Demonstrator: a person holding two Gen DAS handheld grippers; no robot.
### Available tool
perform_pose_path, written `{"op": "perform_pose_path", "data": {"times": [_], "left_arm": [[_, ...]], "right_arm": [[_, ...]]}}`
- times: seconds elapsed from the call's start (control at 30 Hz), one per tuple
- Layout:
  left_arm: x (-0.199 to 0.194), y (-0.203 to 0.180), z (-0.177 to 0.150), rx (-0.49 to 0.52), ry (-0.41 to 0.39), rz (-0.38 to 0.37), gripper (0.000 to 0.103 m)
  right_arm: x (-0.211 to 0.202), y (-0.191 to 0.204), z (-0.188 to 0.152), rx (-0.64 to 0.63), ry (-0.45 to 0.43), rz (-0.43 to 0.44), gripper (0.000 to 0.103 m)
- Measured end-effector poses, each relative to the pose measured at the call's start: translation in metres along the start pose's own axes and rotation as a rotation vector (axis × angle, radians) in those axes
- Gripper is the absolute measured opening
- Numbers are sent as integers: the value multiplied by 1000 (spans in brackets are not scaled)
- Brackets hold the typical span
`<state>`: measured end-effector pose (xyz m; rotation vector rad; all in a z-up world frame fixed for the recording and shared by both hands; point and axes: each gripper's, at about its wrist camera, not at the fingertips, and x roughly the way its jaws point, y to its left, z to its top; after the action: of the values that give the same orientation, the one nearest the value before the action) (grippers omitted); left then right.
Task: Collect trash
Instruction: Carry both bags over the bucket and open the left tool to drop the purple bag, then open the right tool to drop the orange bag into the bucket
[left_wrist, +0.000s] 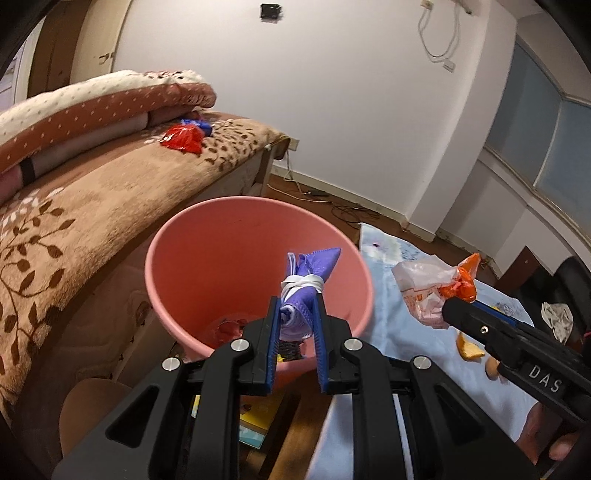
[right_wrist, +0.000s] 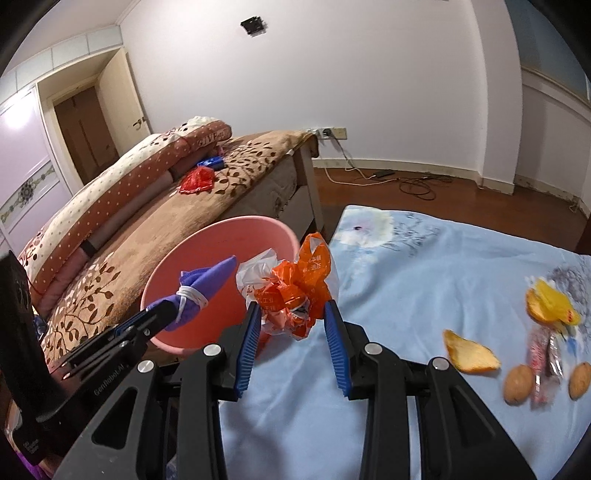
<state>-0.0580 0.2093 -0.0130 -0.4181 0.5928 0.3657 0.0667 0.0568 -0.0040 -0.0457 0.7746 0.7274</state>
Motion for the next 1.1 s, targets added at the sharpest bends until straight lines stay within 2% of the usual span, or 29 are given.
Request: {"op": "perform_pose_path", "data": {"times": [0.37, 0.73, 1.1], "left_arm": [[14, 25, 1, -65, 23, 32, 16], [20, 35, 0, -90, 30, 62, 17], [21, 42, 0, -115, 36, 74, 34]], "right_arm": [[37, 23, 3, -48, 46, 11, 35], [53, 37, 5, -88, 58, 12, 36], [62, 44, 5, -102, 76, 28, 37]]}}
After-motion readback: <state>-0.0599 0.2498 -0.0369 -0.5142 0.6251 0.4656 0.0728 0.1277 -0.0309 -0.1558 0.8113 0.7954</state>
